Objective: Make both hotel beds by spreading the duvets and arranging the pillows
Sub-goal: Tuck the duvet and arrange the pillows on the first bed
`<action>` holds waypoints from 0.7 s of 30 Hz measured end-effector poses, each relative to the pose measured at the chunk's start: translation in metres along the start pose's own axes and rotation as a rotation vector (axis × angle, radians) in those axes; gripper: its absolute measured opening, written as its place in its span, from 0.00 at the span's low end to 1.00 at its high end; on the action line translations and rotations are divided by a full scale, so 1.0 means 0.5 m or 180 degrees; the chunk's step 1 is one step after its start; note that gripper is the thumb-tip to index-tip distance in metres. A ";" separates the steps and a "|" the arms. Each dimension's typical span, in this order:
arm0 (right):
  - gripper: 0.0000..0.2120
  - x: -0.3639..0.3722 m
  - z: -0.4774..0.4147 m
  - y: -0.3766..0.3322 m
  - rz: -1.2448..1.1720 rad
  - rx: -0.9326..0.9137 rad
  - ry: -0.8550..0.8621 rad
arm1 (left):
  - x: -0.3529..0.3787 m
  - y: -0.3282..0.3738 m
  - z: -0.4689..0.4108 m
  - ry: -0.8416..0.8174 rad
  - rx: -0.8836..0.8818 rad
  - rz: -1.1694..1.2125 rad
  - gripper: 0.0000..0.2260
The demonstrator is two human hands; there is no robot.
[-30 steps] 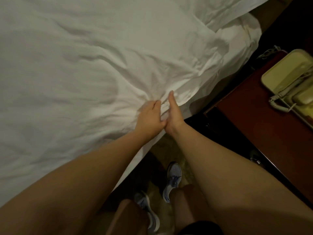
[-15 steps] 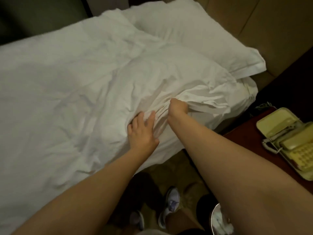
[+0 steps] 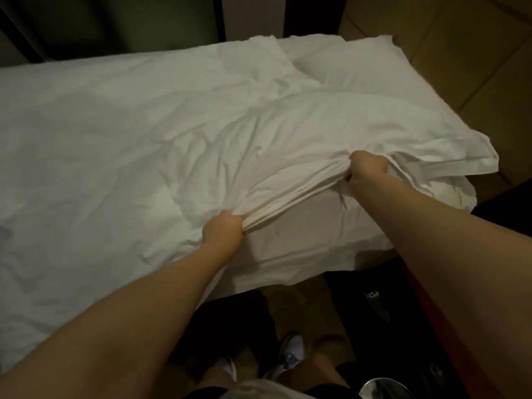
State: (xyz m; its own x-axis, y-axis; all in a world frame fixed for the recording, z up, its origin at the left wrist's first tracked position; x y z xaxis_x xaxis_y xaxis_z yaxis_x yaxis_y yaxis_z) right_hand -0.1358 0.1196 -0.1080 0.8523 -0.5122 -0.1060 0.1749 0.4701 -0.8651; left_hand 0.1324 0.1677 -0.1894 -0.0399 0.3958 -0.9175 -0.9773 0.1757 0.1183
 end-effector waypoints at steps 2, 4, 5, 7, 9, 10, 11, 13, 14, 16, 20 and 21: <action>0.19 -0.018 0.001 -0.028 0.0537 -0.0348 0.0464 | -0.062 -0.015 0.002 0.0252 0.0165 0.0310 0.23; 0.13 -0.036 0.007 -0.065 0.0969 -0.0472 0.0535 | -0.145 -0.021 0.005 0.0937 0.0409 0.0385 0.23; 0.11 -0.048 -0.009 -0.065 0.0520 -0.0357 0.0511 | -0.173 -0.015 0.012 0.1162 0.0557 0.0280 0.20; 0.12 -0.071 -0.016 -0.031 0.0320 -0.0436 0.0515 | -0.167 0.011 0.032 0.0918 0.0636 -0.0092 0.14; 0.19 -0.102 -0.026 0.050 0.0755 -0.0111 0.0603 | -0.085 0.034 0.055 0.0254 0.0629 -0.0371 0.15; 0.22 -0.103 -0.030 0.102 0.1200 0.0152 0.0359 | -0.036 0.041 0.069 -0.0006 0.0712 -0.0424 0.17; 0.23 -0.103 -0.018 0.152 0.1444 0.0481 0.0291 | 0.009 0.042 0.083 -0.0187 0.0807 -0.0452 0.19; 0.27 -0.091 0.022 0.220 0.1778 0.0675 0.0512 | 0.070 0.035 0.094 -0.0307 0.0905 -0.0480 0.18; 0.31 -0.075 0.055 0.235 0.1015 0.0920 0.0715 | 0.086 0.033 0.091 -0.0271 0.0927 -0.0517 0.17; 0.42 -0.018 0.127 0.300 0.0312 0.1097 0.0435 | 0.092 0.039 0.088 -0.0159 0.0993 -0.0601 0.16; 0.56 0.059 0.176 0.420 -0.0299 0.1837 -0.0210 | 0.082 0.033 0.094 -0.0260 0.1023 -0.0638 0.15; 0.47 0.080 0.198 0.412 -0.0705 0.2000 -0.0348 | 0.079 0.031 0.097 -0.0255 0.1026 -0.0635 0.14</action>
State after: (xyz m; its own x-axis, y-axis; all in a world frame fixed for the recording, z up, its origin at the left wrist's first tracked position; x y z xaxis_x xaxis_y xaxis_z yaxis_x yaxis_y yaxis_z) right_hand -0.0170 0.2674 -0.2420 0.8025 -0.5845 0.1200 0.5766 0.7080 -0.4077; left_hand 0.1258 0.2296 -0.2053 0.1731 0.3922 -0.9034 -0.8483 0.5255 0.0656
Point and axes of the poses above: each hand's wrist, its own z-axis away from the middle knuckle, its own x-axis out of the palm, y = z × x, the point moved 3 cm from there along -z, towards the middle knuckle, and after that the axes turned 5 degrees about -y, right-handed, at the moved point
